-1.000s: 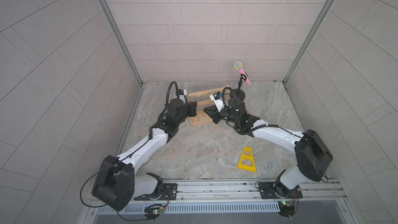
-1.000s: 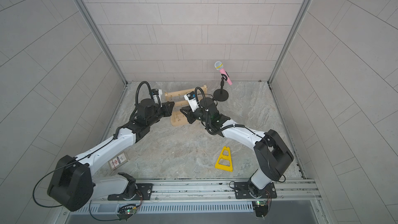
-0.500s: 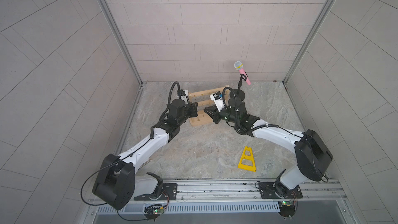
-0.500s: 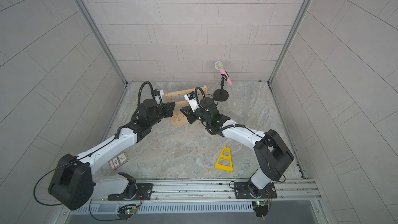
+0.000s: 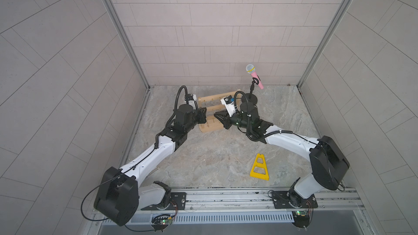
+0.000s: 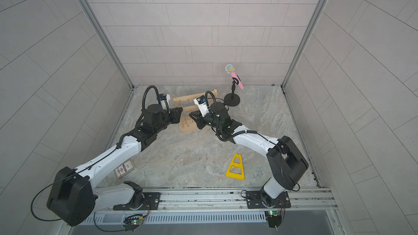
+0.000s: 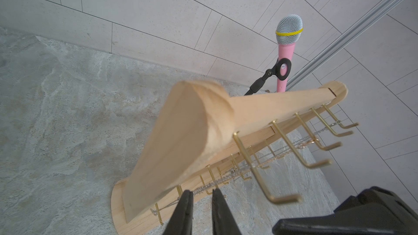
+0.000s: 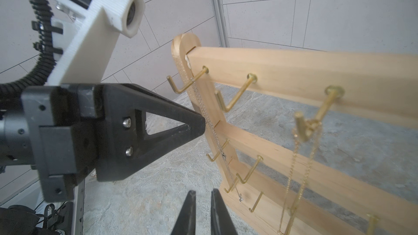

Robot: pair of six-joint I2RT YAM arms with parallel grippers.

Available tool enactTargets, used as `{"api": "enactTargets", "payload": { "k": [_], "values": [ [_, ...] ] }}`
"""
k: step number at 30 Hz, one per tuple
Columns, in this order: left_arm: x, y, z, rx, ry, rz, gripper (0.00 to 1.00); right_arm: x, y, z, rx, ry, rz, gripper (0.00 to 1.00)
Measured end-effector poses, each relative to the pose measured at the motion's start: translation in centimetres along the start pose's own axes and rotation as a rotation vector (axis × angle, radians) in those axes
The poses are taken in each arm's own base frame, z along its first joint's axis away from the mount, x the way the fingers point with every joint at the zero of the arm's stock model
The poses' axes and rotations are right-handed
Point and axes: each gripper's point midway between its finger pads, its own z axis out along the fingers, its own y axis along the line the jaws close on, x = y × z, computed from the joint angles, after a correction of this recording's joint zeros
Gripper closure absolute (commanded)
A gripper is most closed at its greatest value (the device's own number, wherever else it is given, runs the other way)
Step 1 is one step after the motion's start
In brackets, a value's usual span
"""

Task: Hang the necklace on the jewelry display stand
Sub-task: Hang the necklace on the stand.

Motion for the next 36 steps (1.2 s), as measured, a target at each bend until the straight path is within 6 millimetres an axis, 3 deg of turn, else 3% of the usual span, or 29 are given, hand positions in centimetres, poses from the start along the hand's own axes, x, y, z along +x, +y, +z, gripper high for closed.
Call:
{"api": "enactTargets", "payload": {
  "k": [36],
  "values": [
    [-0.4,0.6,1.1,-0.053,-0.011,0.018,0.81,0.2,-0.1,0.0,0.000,-0.003,0.010,0.84]
  ]
}}
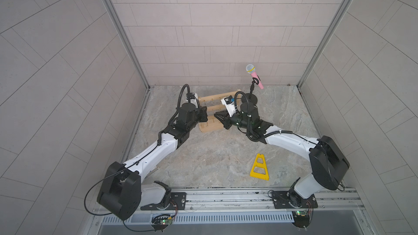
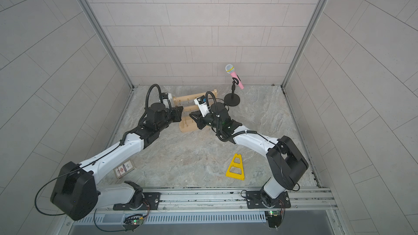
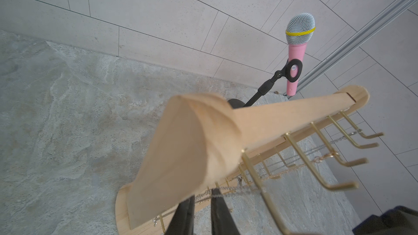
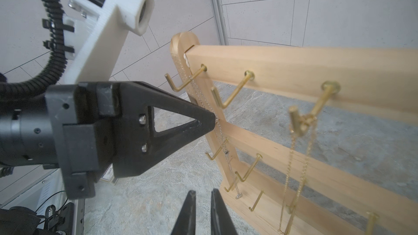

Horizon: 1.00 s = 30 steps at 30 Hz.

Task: Hang the necklace on the jewelry display stand
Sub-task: Hang the necklace on the stand.

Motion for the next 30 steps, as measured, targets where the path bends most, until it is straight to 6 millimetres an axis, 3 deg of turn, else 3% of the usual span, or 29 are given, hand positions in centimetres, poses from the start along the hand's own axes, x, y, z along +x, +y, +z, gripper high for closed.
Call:
{"api": "enactTargets", "payload": {
  "k": [7,23,30],
  "values": [
    [-0.11,0.09,-0.07,-0.010,-0.007,0.004,0.81,0.10,-0.03,0.12,-0.002,0.000,0.003,0.84],
    [0.10,-0.31,-0.07,0.009,0.003,0.009,0.96,0.17,-0.07,0.11,-0.002,0.000,0.007,0.84],
    [0.21,-0.45,-0.08,0.017,0.009,0.010,0.97,0.67,-0.26,0.07,0.002,0.009,0.011,0.84]
  ]
}}
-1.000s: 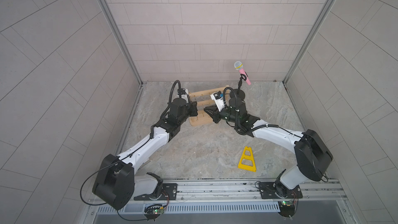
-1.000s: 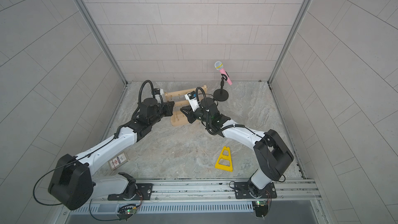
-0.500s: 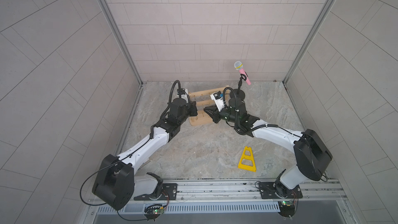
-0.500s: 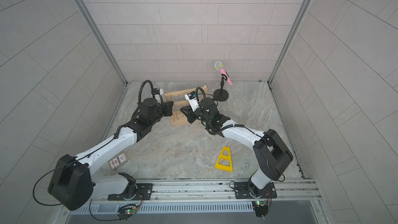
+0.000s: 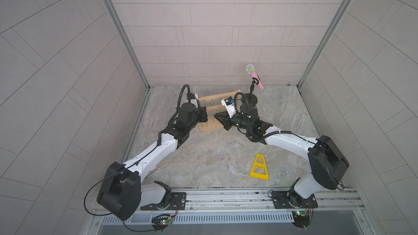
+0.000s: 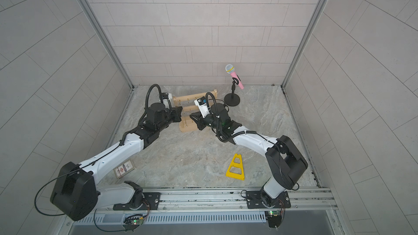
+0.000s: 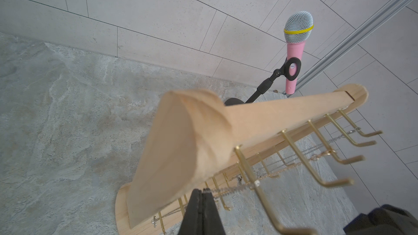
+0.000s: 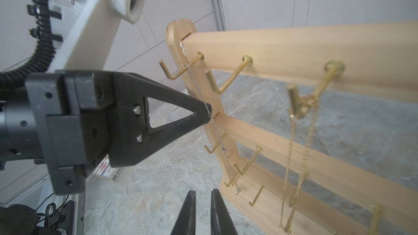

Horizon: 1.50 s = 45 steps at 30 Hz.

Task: Hang the necklace on the jewelry display stand
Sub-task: Hang the necklace on the stand.

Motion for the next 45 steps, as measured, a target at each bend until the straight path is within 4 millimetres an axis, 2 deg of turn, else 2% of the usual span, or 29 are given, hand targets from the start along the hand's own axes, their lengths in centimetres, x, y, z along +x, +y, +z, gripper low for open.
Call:
{"api": "enactTargets", "payload": {
  "k": [20,39,45],
  "values": [
    [-0.3,0.2,0.0,-0.016,-0.002,0.011,0.81,0.0,0.0,0.0,-0.001,-0.001,0.000,0.84],
    [0.4,0.5,0.7,-0.030,0.018,0.011,0.78,-0.1,-0.2,0.0,0.004,-0.002,0.001,0.84],
    [0.5,0.6,1.0,-0.032,0.023,0.011,0.84,-0.1,-0.2,0.0,0.003,-0.002,0.001,0.84]
  ]
}}
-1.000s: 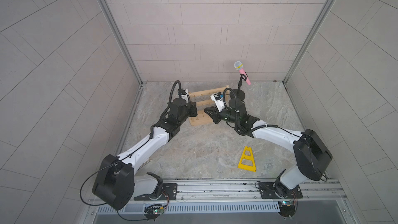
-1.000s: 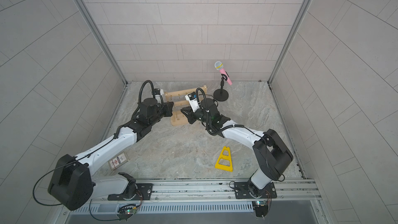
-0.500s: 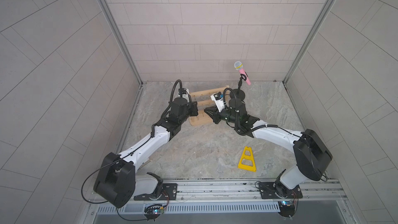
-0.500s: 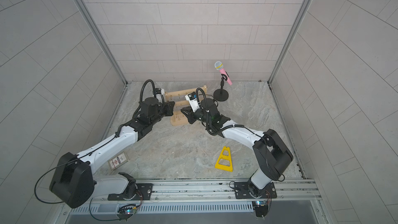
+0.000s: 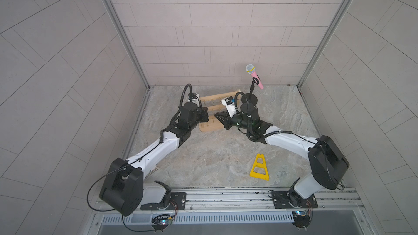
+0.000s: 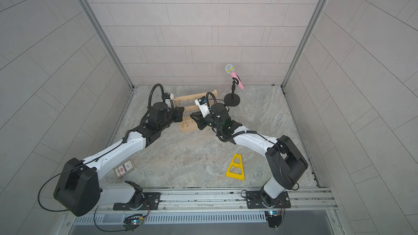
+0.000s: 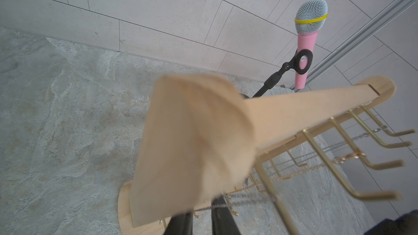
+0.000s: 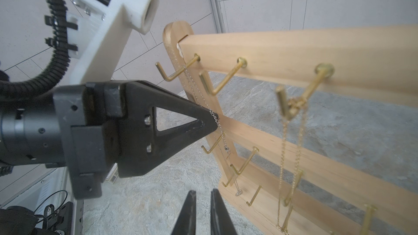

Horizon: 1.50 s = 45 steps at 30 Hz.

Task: Hang the necklace on the jewelry display stand
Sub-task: Hang the necklace on the stand.

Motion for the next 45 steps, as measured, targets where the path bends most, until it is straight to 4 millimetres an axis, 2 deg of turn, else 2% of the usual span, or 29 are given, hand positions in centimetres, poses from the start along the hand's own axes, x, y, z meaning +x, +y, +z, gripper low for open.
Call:
{"api": "enactTargets", "payload": {
  "k": [19,28,45],
  "values": [
    [-0.4,-0.4,-0.1,0.014,-0.007,-0.013,1.00,0.0,0.1,0.0,-0.004,0.000,0.000,0.84],
    [-1.3,-0.8,-0.9,0.028,-0.032,-0.017,1.00,0.0,0.1,0.0,-0.007,0.000,0.008,0.84],
    [-1.0,-0.8,-1.9,0.028,-0.029,-0.017,1.00,0.3,0.9,0.2,-0.018,0.005,0.005,0.84]
  ]
}}
